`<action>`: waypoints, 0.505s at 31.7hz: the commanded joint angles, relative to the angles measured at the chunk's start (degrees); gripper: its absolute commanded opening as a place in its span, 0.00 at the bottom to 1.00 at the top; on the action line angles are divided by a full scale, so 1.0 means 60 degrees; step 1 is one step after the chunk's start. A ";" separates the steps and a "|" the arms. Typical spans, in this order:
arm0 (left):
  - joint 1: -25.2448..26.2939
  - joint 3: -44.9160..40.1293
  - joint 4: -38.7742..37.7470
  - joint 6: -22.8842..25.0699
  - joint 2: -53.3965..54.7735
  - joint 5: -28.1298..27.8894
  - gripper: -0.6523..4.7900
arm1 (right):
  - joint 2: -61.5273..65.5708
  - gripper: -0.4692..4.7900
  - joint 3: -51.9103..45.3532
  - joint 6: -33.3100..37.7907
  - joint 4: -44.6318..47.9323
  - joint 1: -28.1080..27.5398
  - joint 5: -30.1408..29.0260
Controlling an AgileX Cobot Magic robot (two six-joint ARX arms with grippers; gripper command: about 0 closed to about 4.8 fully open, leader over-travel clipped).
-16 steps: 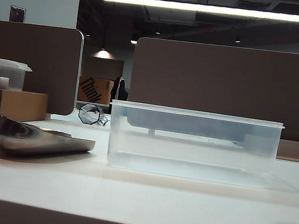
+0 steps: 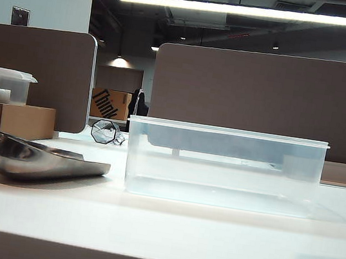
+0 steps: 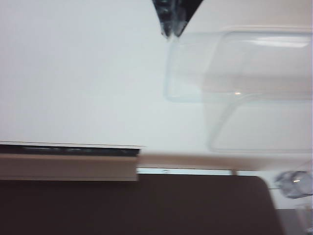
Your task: Pick up the metal ice scoop from the table and place it inside the transparent plastic box.
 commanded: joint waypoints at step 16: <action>-0.0022 -0.0004 -0.0849 -0.4215 0.0004 0.3442 0.22 | 0.2233 0.09 0.0007 -0.0018 0.0160 0.6856 0.0000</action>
